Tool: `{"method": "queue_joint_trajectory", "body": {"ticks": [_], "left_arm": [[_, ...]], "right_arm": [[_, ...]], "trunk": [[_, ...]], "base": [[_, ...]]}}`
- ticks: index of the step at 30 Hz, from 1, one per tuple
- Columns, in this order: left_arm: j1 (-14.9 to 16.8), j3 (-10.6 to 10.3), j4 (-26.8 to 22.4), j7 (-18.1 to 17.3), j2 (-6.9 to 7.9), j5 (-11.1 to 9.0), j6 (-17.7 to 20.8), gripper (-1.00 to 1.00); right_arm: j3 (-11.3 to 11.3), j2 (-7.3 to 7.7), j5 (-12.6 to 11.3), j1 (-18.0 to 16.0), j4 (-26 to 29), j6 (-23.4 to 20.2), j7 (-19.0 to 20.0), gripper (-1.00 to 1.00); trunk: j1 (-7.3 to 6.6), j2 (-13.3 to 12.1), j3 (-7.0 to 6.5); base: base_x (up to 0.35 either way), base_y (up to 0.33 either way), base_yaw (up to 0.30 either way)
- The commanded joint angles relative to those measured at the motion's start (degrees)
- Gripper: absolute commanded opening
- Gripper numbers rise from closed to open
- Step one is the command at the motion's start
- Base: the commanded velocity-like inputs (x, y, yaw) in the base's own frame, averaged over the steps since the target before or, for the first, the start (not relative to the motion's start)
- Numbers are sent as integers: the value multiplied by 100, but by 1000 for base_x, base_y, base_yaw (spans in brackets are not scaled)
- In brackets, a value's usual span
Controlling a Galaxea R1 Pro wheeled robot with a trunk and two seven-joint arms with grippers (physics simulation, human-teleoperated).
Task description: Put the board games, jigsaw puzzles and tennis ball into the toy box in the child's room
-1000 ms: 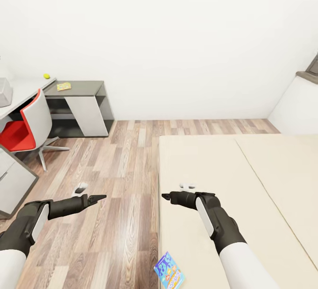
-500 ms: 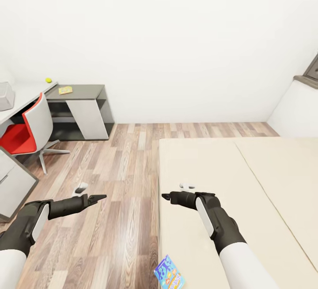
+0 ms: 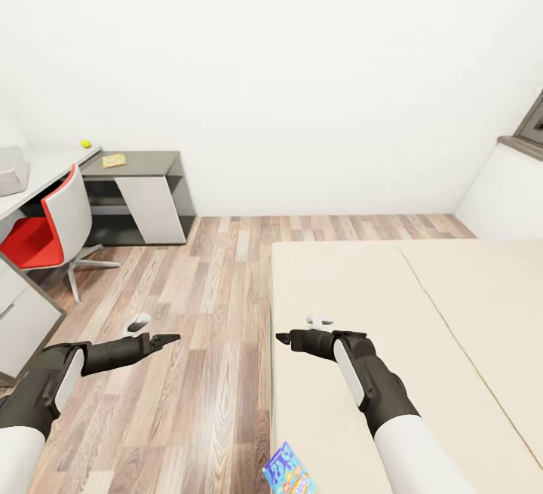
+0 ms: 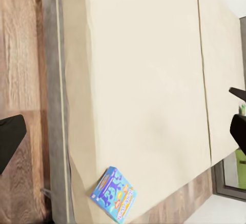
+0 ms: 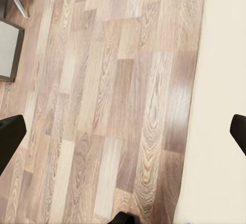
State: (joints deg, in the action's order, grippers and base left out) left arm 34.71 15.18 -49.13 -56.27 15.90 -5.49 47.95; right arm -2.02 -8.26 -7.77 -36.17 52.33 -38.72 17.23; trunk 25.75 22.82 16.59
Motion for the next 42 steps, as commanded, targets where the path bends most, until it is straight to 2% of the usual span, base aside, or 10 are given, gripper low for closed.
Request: {"method": "queue_joint_trajectory", "body": {"ticks": [1, 7, 15, 18, 19, 22, 23, 29, 35, 42], "left_arm": [[6, 1, 0, 17, 1, -24, 36, 100], [4, -24, 41, 389, -9, -22, -191, 100], [-37, -81, 1495, 2226, -74, -13, -776, 100], [-162, -93, 2422, 3061, -80, -8, -1370, 100], [-216, -96, 2886, 3483, -78, -7, -1777, 100], [-279, -109, 3552, 4087, -83, -4, -2429, 100], [-334, -123, 3974, 4462, -88, 6, -2868, 100], [-803, -157, 4818, 5547, -165, 30, -4421, 100], [-1464, -169, 4956, 5876, -301, 40, -5208, 100], [-1881, -165, 4987, 5934, -535, 18, -5388, 100]], "right_arm": [[-1, 0, -49, -4, 6, -33, -18, 100], [14, 17, -54, -4, 5, -31, -16, 100], [35, 29, -60, -4, 5, -31, -14, 100], [35, 27, -59, -4, 5, -31, -11, 100], [33, 27, -58, -4, 5, -31, -12, 100], [24, 27, -58, -4, 5, -31, -14, 100], [18, 27, -58, -4, 5, -31, -14, 100], [33, 33, -63, -4, 5, -30, -11, 100], [42, 37, -64, -4, 5, -30, -11, 100], [43, 36, -59, -4, -2, -28, -11, 100]], "trunk": [[4, 10, 1], [4, 10, -56], [4, 10, -131], [4, 10, -160], [4, 10, -169], [4, 10, -198], [4, 10, -207], [4, 10, -264], [4, 10, -320], [4, 10, -386]], "base": [[0, 0, 0], [0, 0, 0], [0, 0, 0], [0, 0, 0], [0, 0, 0], [0, 0, 0], [0, 0, 0], [0, 0, 0], [0, 0, 0], [0, 0, 0]]}}
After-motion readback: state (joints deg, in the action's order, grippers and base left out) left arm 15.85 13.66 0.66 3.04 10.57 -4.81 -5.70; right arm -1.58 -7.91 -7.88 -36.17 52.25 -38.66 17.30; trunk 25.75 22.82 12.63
